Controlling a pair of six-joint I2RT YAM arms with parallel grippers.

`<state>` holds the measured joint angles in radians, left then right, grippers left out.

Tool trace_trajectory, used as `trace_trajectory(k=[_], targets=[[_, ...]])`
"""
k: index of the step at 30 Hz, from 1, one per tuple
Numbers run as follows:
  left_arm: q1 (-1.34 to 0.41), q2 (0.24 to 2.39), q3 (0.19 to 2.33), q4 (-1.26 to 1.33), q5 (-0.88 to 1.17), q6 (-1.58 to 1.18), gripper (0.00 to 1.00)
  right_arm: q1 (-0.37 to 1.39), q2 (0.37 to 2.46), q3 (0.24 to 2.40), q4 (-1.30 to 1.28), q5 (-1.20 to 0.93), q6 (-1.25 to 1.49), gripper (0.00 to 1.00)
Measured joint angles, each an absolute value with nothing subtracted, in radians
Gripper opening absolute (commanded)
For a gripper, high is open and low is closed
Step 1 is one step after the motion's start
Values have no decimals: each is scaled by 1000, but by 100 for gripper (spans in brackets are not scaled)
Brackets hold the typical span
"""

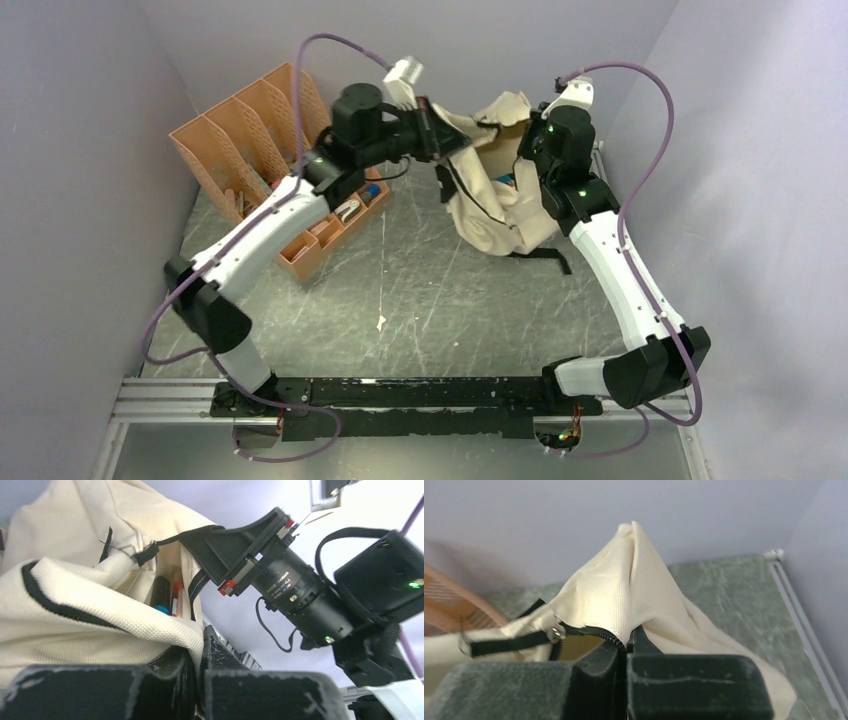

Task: Pack the student bag
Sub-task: Adjust the student bag at the center of the board.

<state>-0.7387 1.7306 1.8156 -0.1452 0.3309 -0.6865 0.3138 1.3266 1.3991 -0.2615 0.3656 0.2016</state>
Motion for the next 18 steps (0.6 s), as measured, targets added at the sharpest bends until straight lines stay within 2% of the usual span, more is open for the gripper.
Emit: trace_trajectory(k=[9, 18], targets=[[-644, 1505, 1654, -87, 325, -657, 5, 331, 1338, 1418, -176, 181, 236, 0], [-641, 1444, 1212, 31, 340, -640, 5, 329, 1372, 1271, -190, 167, 192, 0]])
